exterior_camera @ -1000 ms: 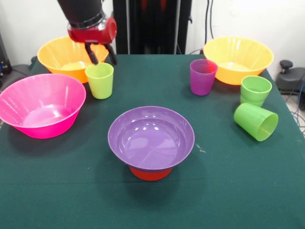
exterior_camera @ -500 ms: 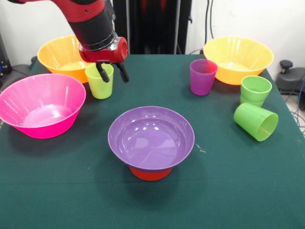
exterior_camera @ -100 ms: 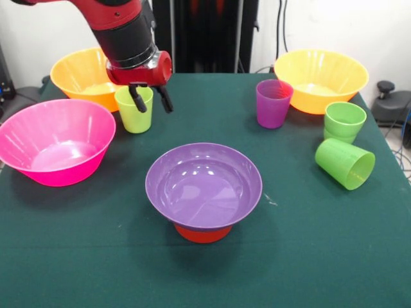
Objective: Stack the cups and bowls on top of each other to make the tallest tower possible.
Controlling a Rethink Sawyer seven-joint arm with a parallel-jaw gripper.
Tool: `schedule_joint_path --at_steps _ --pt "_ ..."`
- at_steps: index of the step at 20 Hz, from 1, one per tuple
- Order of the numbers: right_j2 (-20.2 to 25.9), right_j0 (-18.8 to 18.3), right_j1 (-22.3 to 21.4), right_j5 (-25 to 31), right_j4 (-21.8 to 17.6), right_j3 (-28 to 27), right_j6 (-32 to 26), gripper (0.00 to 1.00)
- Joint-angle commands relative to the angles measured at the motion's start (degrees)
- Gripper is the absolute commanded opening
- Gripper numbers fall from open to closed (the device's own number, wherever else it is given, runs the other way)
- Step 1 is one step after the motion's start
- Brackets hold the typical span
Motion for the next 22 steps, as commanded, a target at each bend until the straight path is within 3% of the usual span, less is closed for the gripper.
schedule_joint_path --at_steps 1,4,8,11,14,22 --pt "2.18 0.15 -2.20 0.29 0.86 2.44 1.27 1.00" --pt "1.90 0.56 -1.94 3.77 1.44 -1.22 0.55 1.00" --pt "1.47 1.39 1.71 2.39 0.54 -3.88 0.45 1.00" --pt "0.55 2.17 1.72 1.08 -0.59 -4.17 1.05 1.00" --pt "0.47 2.14 -0.28 -0.78 -0.82 -1.00 2.11 1.00" --pt "2.09 0.85 -11.13 -2.93 1.68 12.44 4.82 1.00"
